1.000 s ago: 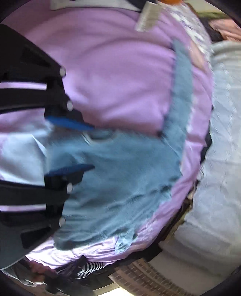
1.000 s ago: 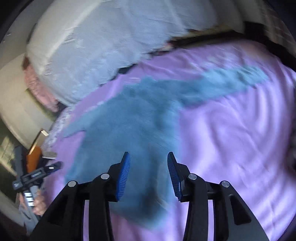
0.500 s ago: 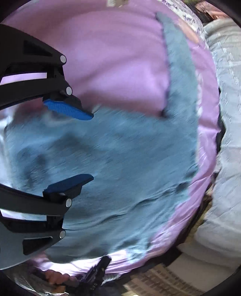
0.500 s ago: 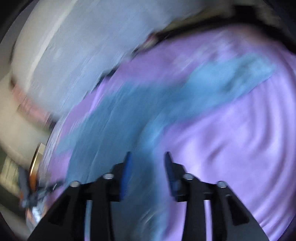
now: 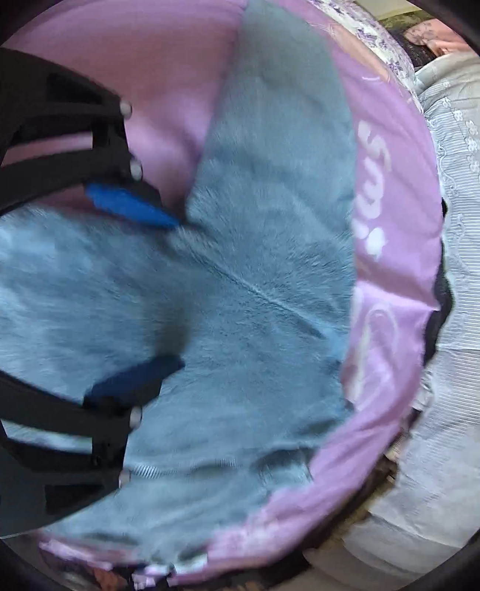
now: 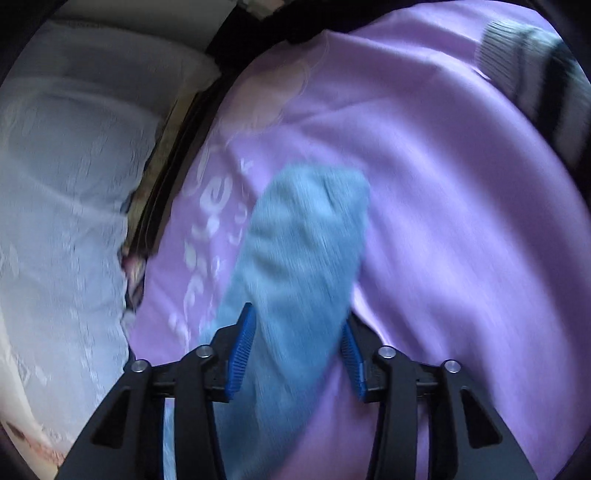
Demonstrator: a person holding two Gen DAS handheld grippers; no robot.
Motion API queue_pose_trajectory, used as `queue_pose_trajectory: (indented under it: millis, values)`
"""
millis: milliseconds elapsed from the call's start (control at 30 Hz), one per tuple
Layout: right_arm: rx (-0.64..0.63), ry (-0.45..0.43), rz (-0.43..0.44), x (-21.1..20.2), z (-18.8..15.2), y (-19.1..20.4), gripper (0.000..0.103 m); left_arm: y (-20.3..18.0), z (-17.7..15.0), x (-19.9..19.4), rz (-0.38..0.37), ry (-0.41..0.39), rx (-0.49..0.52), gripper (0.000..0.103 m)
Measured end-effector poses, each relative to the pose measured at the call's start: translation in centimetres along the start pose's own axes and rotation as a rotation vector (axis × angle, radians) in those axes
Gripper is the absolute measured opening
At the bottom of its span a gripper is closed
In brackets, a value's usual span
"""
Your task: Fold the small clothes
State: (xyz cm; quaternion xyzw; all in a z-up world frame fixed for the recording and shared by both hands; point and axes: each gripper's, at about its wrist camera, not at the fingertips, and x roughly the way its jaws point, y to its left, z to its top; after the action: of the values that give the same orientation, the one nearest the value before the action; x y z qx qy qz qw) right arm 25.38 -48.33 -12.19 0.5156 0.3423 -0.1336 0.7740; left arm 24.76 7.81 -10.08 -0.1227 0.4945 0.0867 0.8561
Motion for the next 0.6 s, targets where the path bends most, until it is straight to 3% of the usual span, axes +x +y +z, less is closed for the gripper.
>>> queue_pose_trajectory:
  millis: [33, 67, 133, 200, 233, 300, 367, 400, 467, 567, 600]
  values:
    - [-0.011, -0.024, -0.006, 0.5, 0.2, 0.0, 0.033, -0.1, -0.1, 0.6, 0.016, -0.006, 0.000, 0.089]
    - [-0.032, -0.049, -0.025, 0.6, 0.2, 0.1, 0.006, -0.5, -0.3, 1.4, 0.045, -0.023, 0.002, 0.093]
    - [-0.083, -0.162, -0.046, -1.4, 0.0, -0.3, 0.007, -0.6, -0.7, 1.7, 0.071, -0.050, 0.014, 0.097]
    - [-0.133, -0.297, -0.109, -4.4, -0.3, -0.1, 0.006, -0.1, -0.7, 1.4, 0.051, -0.057, 0.005, 0.098]
    - [-0.141, -0.321, -0.136, -5.3, -0.2, -0.1, 0.007, 0.2, -0.8, 1.4, 0.032, -0.055, -0.004, 0.098]
    - [-0.098, -0.303, -0.184, -5.9, 0.0, -1.5, 0.009, 0.8, -0.9, 1.3, -0.003, -0.060, -0.025, 0.098]
    - [-0.154, -0.251, -0.277, -4.9, -0.6, -2.3, 0.010, 0.8, -0.9, 1.3, 0.002, -0.065, -0.025, 0.098]
    - [-0.192, -0.253, -0.304, -4.7, -0.9, -1.8, 0.018, 0.7, -0.9, 1.3, 0.009, -0.065, -0.020, 0.098]
    - [-0.150, -0.272, -0.293, -5.8, -0.8, -1.5, 0.027, 0.6, -1.2, 1.2, 0.021, -0.066, -0.012, 0.098]
    - [-0.154, -0.440, -0.259, -10.5, -2.3, -0.6, 0.030, 1.2, -1.2, 0.5, 0.007, -0.063, -0.017, 0.098]
    - [-0.189, -0.482, -0.209, -11.7, -2.9, 0.4, 0.031, 1.6, -1.0, 0.0, -0.001, -0.074, -0.029, 0.098]
